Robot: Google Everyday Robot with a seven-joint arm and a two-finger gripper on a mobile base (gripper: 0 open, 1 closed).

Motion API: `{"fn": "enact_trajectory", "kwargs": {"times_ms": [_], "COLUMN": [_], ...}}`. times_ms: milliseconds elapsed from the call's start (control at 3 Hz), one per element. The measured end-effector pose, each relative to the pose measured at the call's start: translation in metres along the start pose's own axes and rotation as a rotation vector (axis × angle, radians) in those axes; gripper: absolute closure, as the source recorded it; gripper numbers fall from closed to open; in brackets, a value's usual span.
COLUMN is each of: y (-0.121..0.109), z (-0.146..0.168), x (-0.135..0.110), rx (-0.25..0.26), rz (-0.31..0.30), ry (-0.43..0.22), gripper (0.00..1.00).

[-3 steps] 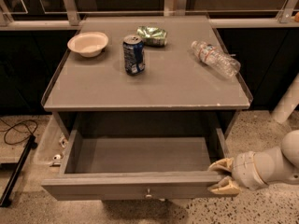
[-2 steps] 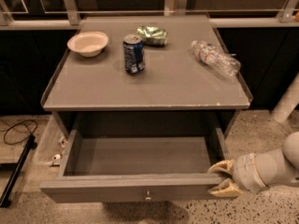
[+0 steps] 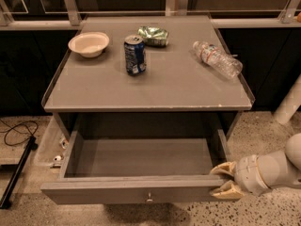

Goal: Open top drawer

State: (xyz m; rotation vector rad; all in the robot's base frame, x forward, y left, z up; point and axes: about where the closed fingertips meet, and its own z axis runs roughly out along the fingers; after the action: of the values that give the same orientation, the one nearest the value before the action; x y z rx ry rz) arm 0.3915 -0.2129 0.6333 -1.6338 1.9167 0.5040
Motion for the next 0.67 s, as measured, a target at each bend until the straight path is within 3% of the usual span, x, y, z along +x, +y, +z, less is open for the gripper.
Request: {"fn": "enact_trajectory", "kwargs": {"times_ms": [667], "y": [0.01], "z": [-0.001], "x": [0.005], "rx": [-0.024], "rz": [-0.031], "ry": [-0.001], "gripper": [0.34]}}
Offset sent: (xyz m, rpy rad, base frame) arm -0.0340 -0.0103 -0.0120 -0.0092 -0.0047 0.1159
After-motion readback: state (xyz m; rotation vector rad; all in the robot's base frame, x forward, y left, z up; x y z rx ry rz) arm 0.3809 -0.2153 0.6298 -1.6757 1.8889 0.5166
